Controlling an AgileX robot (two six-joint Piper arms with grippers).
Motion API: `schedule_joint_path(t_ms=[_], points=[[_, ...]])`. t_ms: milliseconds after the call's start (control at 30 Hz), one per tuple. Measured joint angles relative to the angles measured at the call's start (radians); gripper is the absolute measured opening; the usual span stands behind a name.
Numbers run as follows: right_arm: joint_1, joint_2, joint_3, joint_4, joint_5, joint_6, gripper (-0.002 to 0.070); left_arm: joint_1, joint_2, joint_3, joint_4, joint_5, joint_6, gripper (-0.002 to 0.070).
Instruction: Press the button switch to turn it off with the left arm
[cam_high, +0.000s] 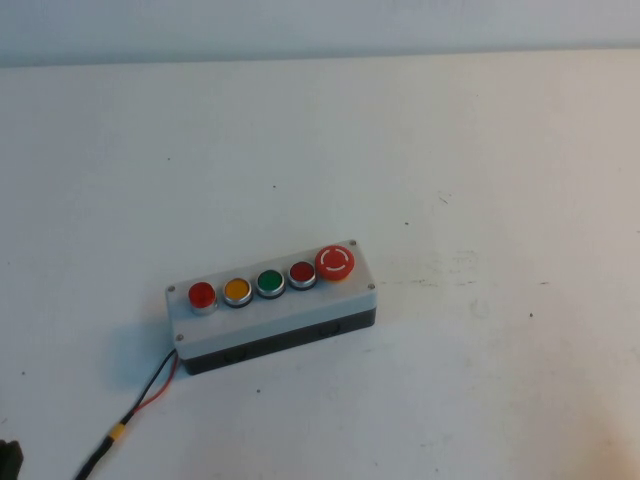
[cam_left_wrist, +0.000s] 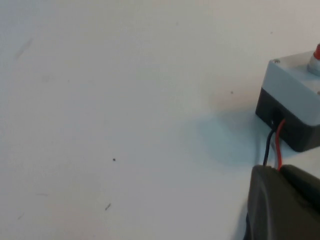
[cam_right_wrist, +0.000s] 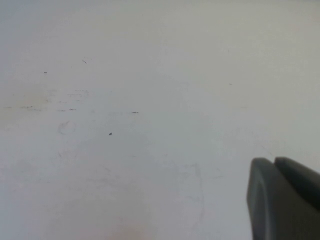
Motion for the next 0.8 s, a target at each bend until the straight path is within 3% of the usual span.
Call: schedule_joint_path(t_ms=[800], points=[[0.0,0.0,0.0,0.0,0.0,0.0,-0.0016,0.0,0.0,0.0,0.0,0.043,-0.009,-0.0002]])
